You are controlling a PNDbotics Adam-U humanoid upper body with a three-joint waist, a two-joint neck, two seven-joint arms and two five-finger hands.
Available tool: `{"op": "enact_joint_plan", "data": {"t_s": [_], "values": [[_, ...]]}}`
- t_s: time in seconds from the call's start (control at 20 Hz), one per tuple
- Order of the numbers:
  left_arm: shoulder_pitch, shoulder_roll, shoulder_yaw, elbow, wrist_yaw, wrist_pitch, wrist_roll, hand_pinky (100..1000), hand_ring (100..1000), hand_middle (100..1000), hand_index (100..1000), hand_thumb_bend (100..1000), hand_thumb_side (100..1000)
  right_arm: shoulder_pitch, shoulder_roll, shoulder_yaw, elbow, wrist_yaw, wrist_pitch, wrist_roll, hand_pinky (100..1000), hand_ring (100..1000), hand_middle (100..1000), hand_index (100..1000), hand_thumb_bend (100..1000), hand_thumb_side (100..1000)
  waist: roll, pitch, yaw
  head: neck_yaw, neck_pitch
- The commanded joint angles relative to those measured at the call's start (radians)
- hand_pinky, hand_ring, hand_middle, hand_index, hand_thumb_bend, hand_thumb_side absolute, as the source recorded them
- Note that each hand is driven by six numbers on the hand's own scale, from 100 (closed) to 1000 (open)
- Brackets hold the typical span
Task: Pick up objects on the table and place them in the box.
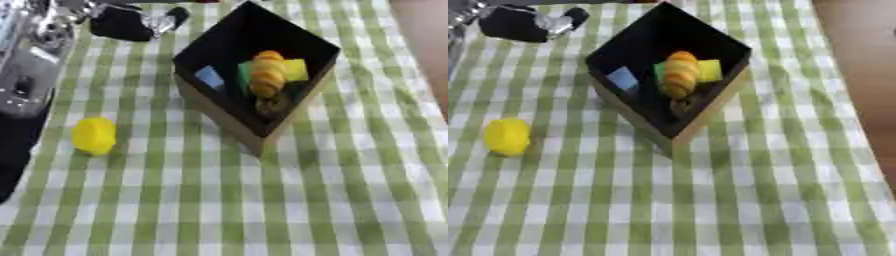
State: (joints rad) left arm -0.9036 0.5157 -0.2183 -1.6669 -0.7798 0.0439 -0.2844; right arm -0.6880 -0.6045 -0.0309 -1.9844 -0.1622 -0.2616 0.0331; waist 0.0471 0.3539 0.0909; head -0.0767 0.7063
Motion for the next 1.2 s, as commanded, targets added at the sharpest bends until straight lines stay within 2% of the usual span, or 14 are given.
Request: {"op": "enact_joint_plan", "data": {"t_s": [0.05, 0.3, 0.55, 0.7, 0.85, 1.2], "values": [[0.028, 0.103, 0.019, -0.087, 0.075, 0.024, 0.002, 836, 836, 809, 898, 449, 578, -0.008, -0.034, -0.010, -0.016, 0.007, 0.001, -0.001, 856, 844, 645, 853, 100, 544, -0.002, -0.028, 0.004, -0.008, 0.009], [0.145, 0.212, 0.011, -0.155, 0.193, 0.053, 0.018, 833, 835, 807, 896, 466, 587, -0.004, -0.042, -0.011, -0.016, 0.008, -0.003, -0.001, 857, 844, 645, 853, 100, 543, -0.003, -0.024, 0.012, -0.009, 0.010], [0.285, 0.315, 0.010, -0.257, 0.259, 0.076, 0.045, 832, 833, 806, 895, 486, 584, -0.003, -0.047, -0.013, -0.016, 0.011, -0.006, -0.001, 857, 845, 644, 853, 100, 541, -0.006, -0.013, 0.012, -0.016, 0.006], [0.364, 0.370, 0.018, -0.318, 0.264, 0.092, 0.053, 828, 828, 802, 892, 497, 580, -0.001, -0.051, -0.015, -0.016, 0.015, -0.009, -0.002, 858, 845, 642, 853, 100, 540, -0.011, -0.005, 0.013, -0.024, 0.002], [0.427, 0.408, 0.029, -0.331, 0.250, 0.082, 0.074, 822, 818, 791, 884, 511, 577, 0.002, -0.053, -0.018, -0.016, 0.019, -0.011, -0.003, 858, 846, 641, 853, 100, 539, -0.018, 0.002, 0.015, -0.030, -0.004], [0.550, 0.442, 0.031, -0.333, 0.215, 0.069, 0.096, 823, 819, 793, 882, 531, 592, 0.011, -0.055, -0.022, -0.016, 0.027, -0.013, -0.005, 859, 848, 639, 853, 100, 538, -0.030, 0.011, 0.021, -0.027, -0.008]]}}
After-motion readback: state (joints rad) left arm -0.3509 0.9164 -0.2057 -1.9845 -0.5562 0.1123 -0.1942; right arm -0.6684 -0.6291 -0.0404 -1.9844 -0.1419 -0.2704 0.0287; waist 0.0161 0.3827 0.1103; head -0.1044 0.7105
